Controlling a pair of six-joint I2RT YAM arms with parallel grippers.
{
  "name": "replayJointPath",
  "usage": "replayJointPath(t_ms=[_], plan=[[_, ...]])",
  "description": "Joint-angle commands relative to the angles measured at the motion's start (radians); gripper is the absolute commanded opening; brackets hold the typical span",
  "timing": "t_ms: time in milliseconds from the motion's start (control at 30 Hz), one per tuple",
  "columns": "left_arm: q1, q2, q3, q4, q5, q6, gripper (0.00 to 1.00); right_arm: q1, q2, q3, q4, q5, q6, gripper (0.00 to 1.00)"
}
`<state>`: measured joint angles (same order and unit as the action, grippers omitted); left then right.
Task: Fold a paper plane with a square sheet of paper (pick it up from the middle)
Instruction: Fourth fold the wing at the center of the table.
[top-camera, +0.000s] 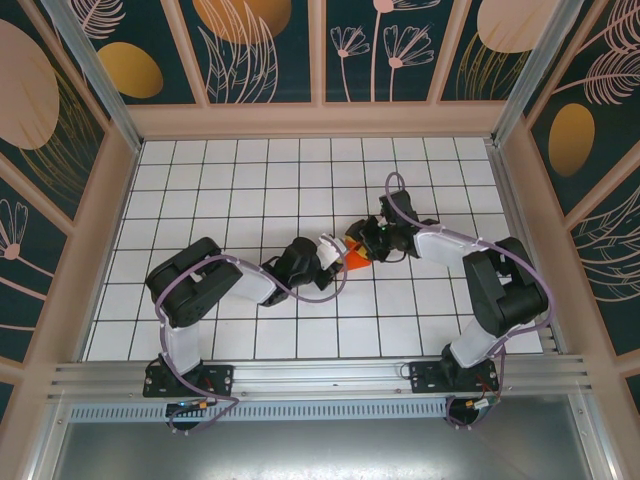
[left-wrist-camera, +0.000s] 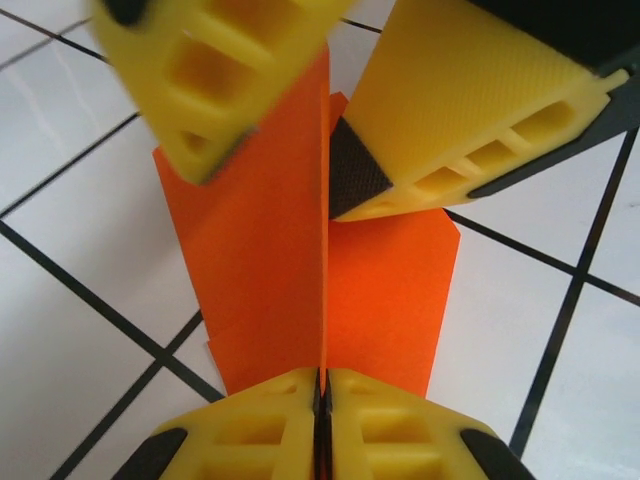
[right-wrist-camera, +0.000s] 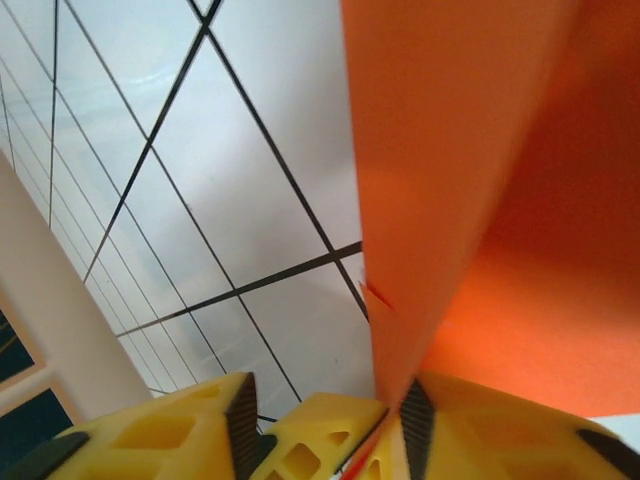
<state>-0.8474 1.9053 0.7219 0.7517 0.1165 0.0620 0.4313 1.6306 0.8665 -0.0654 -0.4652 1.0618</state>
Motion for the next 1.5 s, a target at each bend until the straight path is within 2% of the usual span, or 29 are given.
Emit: replayJointPath(t_ms=[0, 133, 400, 767, 900, 1167, 1467], plan=[[-0.005, 0.018, 0.044, -0.078, 0.055, -0.065, 0.12, -0.027, -0.04, 0.019, -0.009, -0.022, -0.087, 0.54], [-0.005, 0.017, 0.065, -0.116, 0.071, -0.146, 0.11, -0.066, -0.105, -0.012, -0.016, 0.017, -0.17, 0.61], [-0.005, 0.021, 0.119, -0.225, 0.112, -0.336, 0.09, -0.161, -0.245, -0.151, 0.045, 0.034, -0.284, 0.64], [-0.004, 0.045, 0.194, -0.319, 0.181, -0.572, 0.08, -0.181, -0.282, -0.318, 0.223, -0.092, -0.357, 0.61], [-0.005, 0.067, 0.197, -0.292, 0.2, -0.655, 0.08, -0.181, -0.268, -0.333, 0.24, -0.086, -0.384, 0.57], [-0.005, 0.05, 0.165, -0.243, 0.158, -0.723, 0.07, -0.174, -0.181, -0.312, 0.28, -0.136, -0.413, 0.36], [-0.004, 0.03, 0.111, -0.145, 0.163, -0.804, 0.07, -0.15, -0.088, -0.273, 0.32, -0.151, -0.422, 0.34]])
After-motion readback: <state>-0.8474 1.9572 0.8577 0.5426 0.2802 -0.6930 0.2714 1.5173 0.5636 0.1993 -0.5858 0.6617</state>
